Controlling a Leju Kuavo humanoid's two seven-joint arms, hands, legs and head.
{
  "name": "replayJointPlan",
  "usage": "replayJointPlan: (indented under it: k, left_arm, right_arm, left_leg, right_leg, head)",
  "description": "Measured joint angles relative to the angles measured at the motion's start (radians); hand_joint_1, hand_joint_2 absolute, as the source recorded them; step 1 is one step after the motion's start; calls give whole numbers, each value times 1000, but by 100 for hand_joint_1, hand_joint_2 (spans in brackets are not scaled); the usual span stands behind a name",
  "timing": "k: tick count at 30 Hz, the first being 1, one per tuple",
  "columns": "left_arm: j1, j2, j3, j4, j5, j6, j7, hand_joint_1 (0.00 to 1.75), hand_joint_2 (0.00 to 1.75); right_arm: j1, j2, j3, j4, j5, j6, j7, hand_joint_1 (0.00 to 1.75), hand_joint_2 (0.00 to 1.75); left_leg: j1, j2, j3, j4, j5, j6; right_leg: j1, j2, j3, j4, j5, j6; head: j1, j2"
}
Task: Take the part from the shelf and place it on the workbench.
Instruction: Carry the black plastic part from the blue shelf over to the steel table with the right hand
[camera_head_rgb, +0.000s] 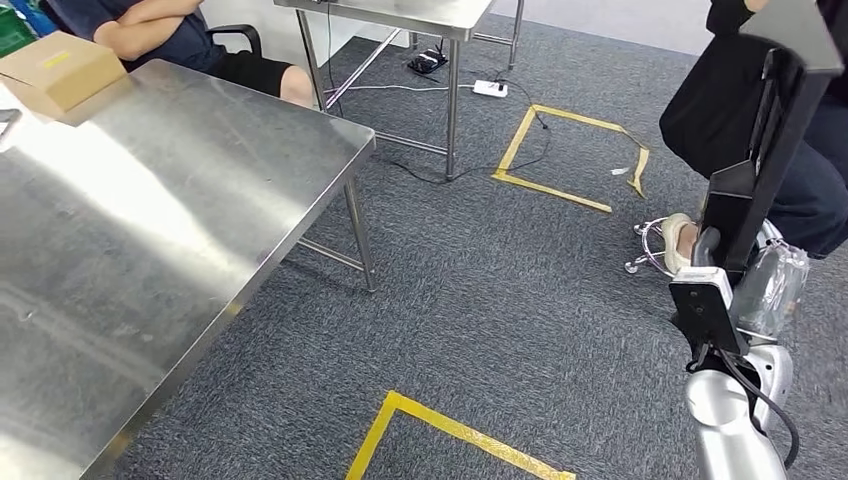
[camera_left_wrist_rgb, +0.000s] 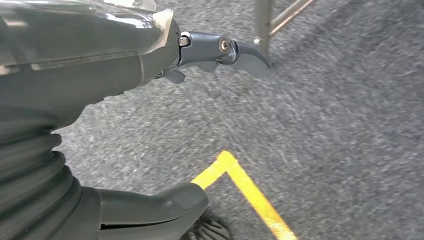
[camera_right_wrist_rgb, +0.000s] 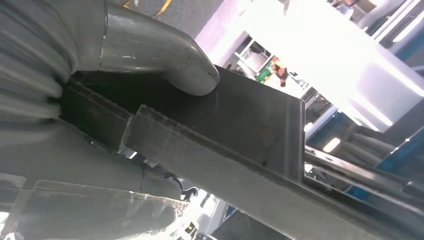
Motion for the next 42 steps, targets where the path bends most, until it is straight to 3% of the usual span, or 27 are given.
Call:
replayJointPlan:
  k: [1, 3, 5, 6, 7, 10, 12, 14, 16, 17, 19, 21, 22, 24, 26, 29, 31, 33, 35, 36, 37, 38, 40, 42]
  left_arm:
    - [1, 0, 0, 0, 0, 0, 0, 0, 175]
    - [1, -1, 0, 0, -3, 0, 0, 0, 175]
    - [0, -1, 0, 0, -4, 0, 0, 0, 175]
    - [0, -1, 0, 0, -4, -1, 0, 0, 175]
    - [1, -2, 0, 0, -4, -1, 0, 0, 175]
    - [1, 0, 0, 0, -5, -3, 0, 0, 175]
    - [0, 1, 0, 0, -6, -4, -1, 0, 175]
    - [0, 1, 1, 0, -7, -5, -2, 0, 175]
    - [0, 0, 1, 0, -8, -5, -4, 0, 175]
    - [-1, 0, 1, 0, -8, -5, -5, 0, 175]
    - [-3, 0, 1, 0, -10, -5, -7, 0, 175]
    - [-4, 0, 1, 0, -13, -5, -8, 0, 175]
    - [-4, -1, 1, 0, -14, -6, -8, 0, 175]
    - [-5, -2, 2, 0, -15, -6, -8, 0, 175]
    - [-7, -2, 3, -1, -16, -6, -10, 0, 175]
    - [-7, -2, 5, -1, -16, -6, -15, 0, 175]
    - [-6, -3, 5, -1, -17, -5, -15, 0, 175]
    - [-7, -4, 5, -1, -17, -4, -15, 0, 175]
    - [-7, -4, 5, -1, -17, -4, -15, 0, 175]
    - [-7, -4, 5, -1, -17, -4, -15, 0, 175]
    - [-7, -4, 5, -1, -17, -4, -15, 0, 175]
    - [-7, -4, 6, -1, -17, -4, -15, 0, 175]
    - [-9, -3, 6, -2, -17, -3, -15, 0, 175]
    - [-12, -2, 6, -2, -18, -3, -16, 0, 175]
  right_arm:
    - [-1, 1, 0, 0, -3, 0, -1, 175, 175]
    - [-3, 2, 0, 0, -15, 0, -3, 175, 175]
    - [-3, 3, 0, 0, -31, 0, -7, 175, 175]
    - [-3, 3, 0, 0, -37, 0, -9, 175, 175]
    - [-2, 4, 1, 0, -43, -1, -12, 175, 175]
    - [-3, 5, 0, -2, -58, -2, -19, 175, 175]
    - [-4, 5, 0, -4, -62, -3, -21, 175, 175]
    - [-3, 7, 0, -7, -64, -4, -22, 175, 175]
    - [0, 8, 0, -12, -65, -5, -23, 175, 175]
    - [1, 8, -1, -14, -66, -6, -23, 175, 175]
    - [7, 9, -2, -16, -66, -7, -23, 175, 175]
    - [16, 10, -3, -16, -67, -8, -23, 175, 175]
    - [19, 10, -3, -16, -68, -8, -23, 175, 175]
    - [21, 10, -4, -17, -68, -8, -23, 175, 175]
    - [20, 11, -4, -18, -68, -8, -23, 175, 175]
    - [20, 13, -7, -20, -68, -10, -23, 175, 175]
    - [20, 14, -8, -21, -68, -12, -23, 175, 175]
    - [20, 15, -9, -21, -68, -14, -23, 175, 175]
    - [21, 17, -9, -21, -68, -14, -23, 175, 175]
    - [21, 18, -9, -21, -68, -14, -23, 175, 175]
    - [22, 19, -9, -21, -68, -14, -23, 175, 175]
    - [22, 21, -9, -21, -68, -14, -23, 175, 175]
    - [22, 22, -9, -21, -67, -15, -24, 175, 175]
    - [19, 23, -10, -21, -67, -16, -24, 175, 175]
  left_leg:
    - [-1, 26, -12, 24, -18, -3]
    - [-2, 89, -59, 130, -82, -8]
    - [0, 112, -110, 249, -134, -12]
    - [1, 115, -116, 272, -137, -13]
    - [2, 117, -103, 255, -122, -13]
    - [1, 126, 6, 70, -49, -4]
    - [-4, 130, 39, 7, -37, 4]
    - [-9, 128, 39, 0, -33, 15]
    - [-7, 126, 39, -8, -24, 29]
    - [-4, 125, 38, -12, -19, 36]
    - [-3, 124, 31, -13, -14, 43]
    - [-3, 120, 24, -13, -8, 44]
    - [-3, 118, 22, -13, -5, 42]
    - [-1, 115, 19, -12, 1, 35]
    - [-3, 112, 16, -9, 7, 23]
    - [-4, 108, 9, -13, 21, 5]
    - [1, 110, -2, 5, 4, -4]
    - [4, 116, -35, 89, -64, -9]
    - [4, 118, -81, 218, -138, -12]
    - [4, 118, -91, 260, -156, -12]
    - [4, 118, -84, 268, -157, -10]
    - [3, 118, -55, 236, -140, -6]
    - [0, 119, 37, 100, -93, 6]
    - [-7, 120, 92, 5, -72, 17]
  right_leg:
    - [-2, -9, 0, -2, 2, -9]
    - [1, -27, -1, -4, 4, -24]
    - [7, -43, -2, -3, 4, -29]
    - [8, -50, -3, -3, 4, -30]
    - [9, -55, -2, -3, 4, -29]
    - [13, -65, 0, -1, 3, -27]
    - [19, -68, -3, 0, 4, -22]
    - [21, -71, -6, -1, 7, -11]
    - [19, -64, -21, 24, -13, -5]
    - [18, -57, -41, 67, -37, -6]
    - [15, -44, -101, 205, -98, -11]
    - [12, -40, -135, 291, -125, -3]
    - [9, -40, -123, 275, -115, 6]
    - [0, -40, -47, 143, -70, 26]
    - [-2, -36, 19, 21, -35, 32]
    - [5, -33, 27, -6, -17, 10]
    - [3, -36, 22, -6, -7, -7]
    - [1, -39, 12, -8, 4, -23]
    - [7, -42, -1, -7, 12, -33]
    - [11, -43, -7, -6, 16, -35]
    - [14, -43, -12, -6, 20, -36]
    - [16, -44, -15, -5, 23, -35]
    - [17, -44, -18, -5, 26, -31]
    - [21, -46, -21, -3, 32, -22]
  head:
    - [-3, 0]
    - [-8, 0]
    - [-10, 0]
    - [-11, 0]
    - [-11, 0]
    - [-11, 0]
    - [-10, 0]
    - [-10, 0]
    - [-9, 0]
    - [-8, 0]
    - [-5, 0]
    - [-4, 0]
    - [-4, 0]
    - [-4, 0]
    - [-4, 0]
    - [-5, 0]
    - [-6, 0]
    - [-8, 0]
    - [-9, 0]
    - [-9, 0]
    - [-9, 0]
    - [-9, 0]
    - [-9, 0]
    - [-8, 0]
